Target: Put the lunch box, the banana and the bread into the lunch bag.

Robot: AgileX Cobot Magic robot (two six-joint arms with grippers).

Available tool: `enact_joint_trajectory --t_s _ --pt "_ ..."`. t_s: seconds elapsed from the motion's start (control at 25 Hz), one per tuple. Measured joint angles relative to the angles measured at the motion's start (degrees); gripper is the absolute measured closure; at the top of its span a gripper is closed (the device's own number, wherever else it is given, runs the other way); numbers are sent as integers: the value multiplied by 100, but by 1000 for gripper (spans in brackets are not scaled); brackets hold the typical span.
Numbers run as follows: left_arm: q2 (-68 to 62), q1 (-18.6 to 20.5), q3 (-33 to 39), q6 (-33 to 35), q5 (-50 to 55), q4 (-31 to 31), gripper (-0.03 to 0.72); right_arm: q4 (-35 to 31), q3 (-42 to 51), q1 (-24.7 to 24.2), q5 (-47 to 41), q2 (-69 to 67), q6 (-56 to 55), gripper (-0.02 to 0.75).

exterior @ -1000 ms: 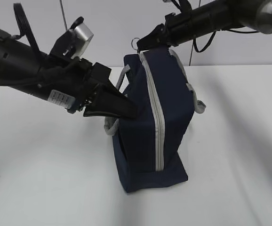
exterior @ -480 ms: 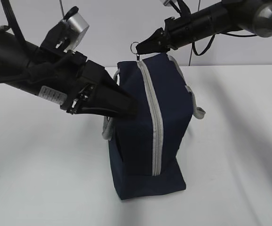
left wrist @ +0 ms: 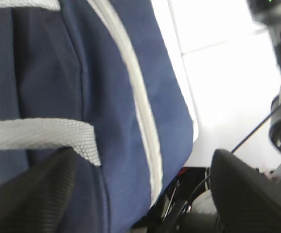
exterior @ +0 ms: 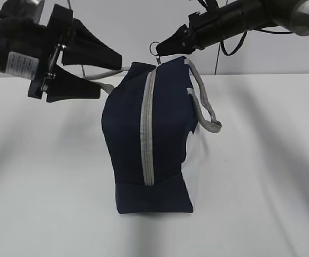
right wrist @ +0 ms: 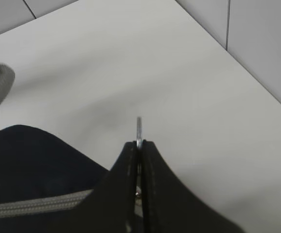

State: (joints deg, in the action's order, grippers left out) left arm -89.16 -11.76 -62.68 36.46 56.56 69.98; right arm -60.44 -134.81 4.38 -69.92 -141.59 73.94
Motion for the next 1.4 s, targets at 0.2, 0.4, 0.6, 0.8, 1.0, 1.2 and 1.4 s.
enact_joint_trajectory --t_s 0.2,0.4,0.6,0.8,1.0,1.2,1.4 --pt "-9 33 -430 -634 -212 26 136 18 -41 -6 -9 0 0 754" --pt "-368 39 -922 -1050 -56 -27 139 116 -51 -6 -9 0 0 754" --pt "-610 39 -1359 -1089 106 -242 167 163 -51 -6 -9 0 0 754" --pt "-1172 39 -2084 -1206 -344 -865 181 263 -51 -6 -9 0 0 754" --pt "-2242 39 -3090 -1580 -223 -1482 181 354 -51 -6 -9 0 0 754" --pt "-3175 10 -4122 -1906 238 -1582 181 495 -63 -6 -9 0 0 754" --pt "-3602 -215 -4597 -2066 258 -1593 181 595 -63 -6 -9 0 0 754"
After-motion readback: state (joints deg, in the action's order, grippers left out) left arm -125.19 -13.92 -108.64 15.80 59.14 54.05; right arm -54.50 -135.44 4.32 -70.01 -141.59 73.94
